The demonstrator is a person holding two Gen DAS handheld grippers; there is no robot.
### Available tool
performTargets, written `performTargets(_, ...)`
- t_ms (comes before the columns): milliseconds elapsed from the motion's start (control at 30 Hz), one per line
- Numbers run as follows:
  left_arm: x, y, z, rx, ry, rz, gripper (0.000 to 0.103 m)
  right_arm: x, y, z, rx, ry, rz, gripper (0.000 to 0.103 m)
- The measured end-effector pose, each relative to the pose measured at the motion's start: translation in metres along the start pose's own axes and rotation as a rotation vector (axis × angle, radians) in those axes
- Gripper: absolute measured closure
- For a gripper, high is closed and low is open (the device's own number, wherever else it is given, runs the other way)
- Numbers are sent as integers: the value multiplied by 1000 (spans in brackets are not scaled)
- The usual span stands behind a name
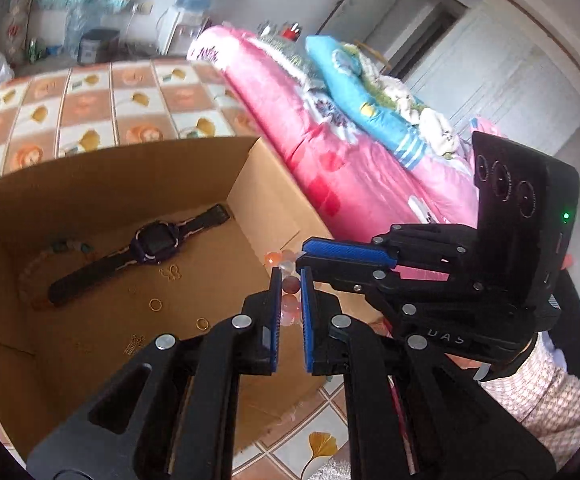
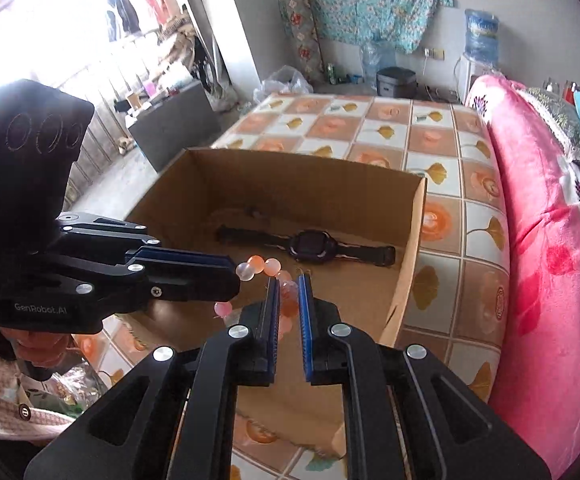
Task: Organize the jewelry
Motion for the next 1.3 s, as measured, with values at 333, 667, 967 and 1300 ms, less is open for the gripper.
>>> performTargets(333,58,80,-11,-374,193,51,65,43,-10,15,-82,153,-105,92)
performTargets(667,-5,49,-18,-254,17,30,64,-4,-37,7,76,-2,-95,79)
performTargets(967,-150,13,-87,-89,-397,374,19,3,-62,-42,329,40,-12,59)
performTargets(1300,-141,91,-153,-424,-361,236,20,29,-39,-67,383,129,34,58)
Point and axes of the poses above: each gripper's, at about its wrist camera, not at the fingertips, and x roughly the way its jaws point, y to its left, z to its top, the point moved 1 cm from there along x, roughly the way its jaws point, and after that the axes turned 14 degrees about -z, right-handed, at the moved point
